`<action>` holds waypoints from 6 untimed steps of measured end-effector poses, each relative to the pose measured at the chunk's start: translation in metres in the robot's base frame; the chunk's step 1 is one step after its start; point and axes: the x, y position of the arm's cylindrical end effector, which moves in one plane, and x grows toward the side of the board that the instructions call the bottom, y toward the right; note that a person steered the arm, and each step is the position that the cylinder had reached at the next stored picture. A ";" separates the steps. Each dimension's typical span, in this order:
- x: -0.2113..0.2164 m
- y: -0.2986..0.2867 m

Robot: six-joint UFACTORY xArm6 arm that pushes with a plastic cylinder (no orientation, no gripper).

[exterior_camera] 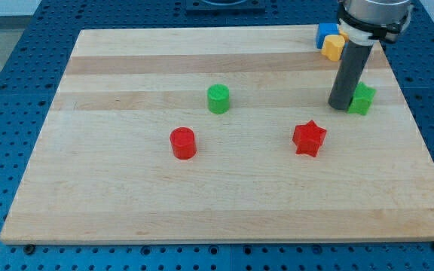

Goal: Move your arm left side of the red star

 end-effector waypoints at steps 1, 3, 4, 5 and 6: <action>0.000 -0.008; 0.030 -0.106; 0.056 -0.147; 0.084 -0.162; 0.086 -0.159</action>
